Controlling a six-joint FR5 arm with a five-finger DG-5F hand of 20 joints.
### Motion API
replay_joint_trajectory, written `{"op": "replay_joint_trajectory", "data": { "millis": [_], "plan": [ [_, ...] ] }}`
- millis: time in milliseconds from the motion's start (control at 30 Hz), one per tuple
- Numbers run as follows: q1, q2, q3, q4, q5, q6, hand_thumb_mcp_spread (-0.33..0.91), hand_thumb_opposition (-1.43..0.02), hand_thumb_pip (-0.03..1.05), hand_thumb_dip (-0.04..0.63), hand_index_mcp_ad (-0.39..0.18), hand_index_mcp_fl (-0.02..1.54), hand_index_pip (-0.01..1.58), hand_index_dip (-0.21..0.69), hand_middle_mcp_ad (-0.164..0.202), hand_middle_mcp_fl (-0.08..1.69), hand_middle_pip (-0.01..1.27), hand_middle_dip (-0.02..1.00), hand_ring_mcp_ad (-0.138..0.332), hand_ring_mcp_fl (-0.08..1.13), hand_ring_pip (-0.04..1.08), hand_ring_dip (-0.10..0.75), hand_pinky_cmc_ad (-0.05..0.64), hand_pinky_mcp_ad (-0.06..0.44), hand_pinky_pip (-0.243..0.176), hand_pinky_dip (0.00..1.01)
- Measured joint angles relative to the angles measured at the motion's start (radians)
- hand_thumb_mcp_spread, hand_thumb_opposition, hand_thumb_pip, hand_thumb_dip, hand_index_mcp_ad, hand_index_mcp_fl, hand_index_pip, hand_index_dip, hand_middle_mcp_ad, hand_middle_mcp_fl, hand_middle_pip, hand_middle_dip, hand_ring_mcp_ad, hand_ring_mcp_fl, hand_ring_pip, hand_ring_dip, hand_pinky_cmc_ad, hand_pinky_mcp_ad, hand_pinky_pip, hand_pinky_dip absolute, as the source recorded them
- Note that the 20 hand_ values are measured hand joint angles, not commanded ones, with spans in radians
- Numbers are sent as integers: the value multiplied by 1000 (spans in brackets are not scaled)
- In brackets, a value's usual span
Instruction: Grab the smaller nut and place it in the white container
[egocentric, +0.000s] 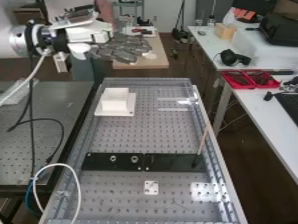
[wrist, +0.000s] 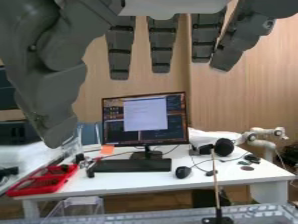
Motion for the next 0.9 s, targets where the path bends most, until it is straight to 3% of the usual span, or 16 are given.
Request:
{"op": "replay_joint_trajectory", "data": {
  "millis": [600, 900],
  "plan": [
    [-37, -5, 16, 11, -15, -24, 253, -761, 595, 173, -171, 264, 120, 126, 68, 87, 138, 192, 211, 16, 98, -31, 309, 176, -93, 340],
    [-77, -44, 30, 24, -52, -14, 253, -761, 595, 173, -168, 272, 120, 136, 68, 87, 138, 192, 211, 16, 98, -31, 309, 176, -93, 340]
  ]
}}
